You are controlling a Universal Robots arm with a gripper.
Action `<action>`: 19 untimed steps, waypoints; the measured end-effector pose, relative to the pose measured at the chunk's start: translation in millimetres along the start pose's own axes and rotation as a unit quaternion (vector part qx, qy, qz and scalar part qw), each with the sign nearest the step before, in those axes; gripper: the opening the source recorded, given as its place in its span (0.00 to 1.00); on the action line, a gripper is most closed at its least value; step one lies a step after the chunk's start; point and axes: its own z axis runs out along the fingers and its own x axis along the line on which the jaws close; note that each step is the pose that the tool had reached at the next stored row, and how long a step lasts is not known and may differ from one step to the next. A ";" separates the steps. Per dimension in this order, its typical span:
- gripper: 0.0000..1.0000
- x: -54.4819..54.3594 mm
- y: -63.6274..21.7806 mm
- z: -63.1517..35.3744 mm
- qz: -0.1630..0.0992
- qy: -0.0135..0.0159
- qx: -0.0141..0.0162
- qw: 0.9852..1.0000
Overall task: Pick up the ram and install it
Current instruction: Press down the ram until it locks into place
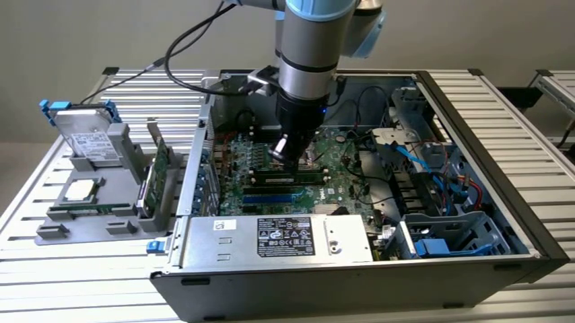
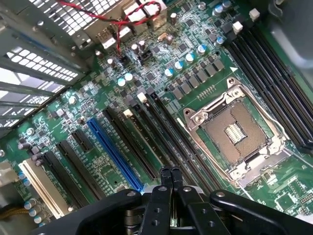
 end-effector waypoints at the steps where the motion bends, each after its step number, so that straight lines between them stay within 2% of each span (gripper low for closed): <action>1: 0.10 0.0 0.0 0.0 0.007 0.000 0.000 1.000; 5: 0.10 0.0 0.0 0.0 0.035 -0.002 -0.001 0.999; 10: 0.10 0.0 0.0 0.0 0.071 -0.005 -0.002 0.997; 15: 0.10 0.0 0.0 0.0 0.106 -0.007 -0.003 0.994; 19: 0.10 0.0 0.0 0.0 0.134 -0.009 -0.004 0.991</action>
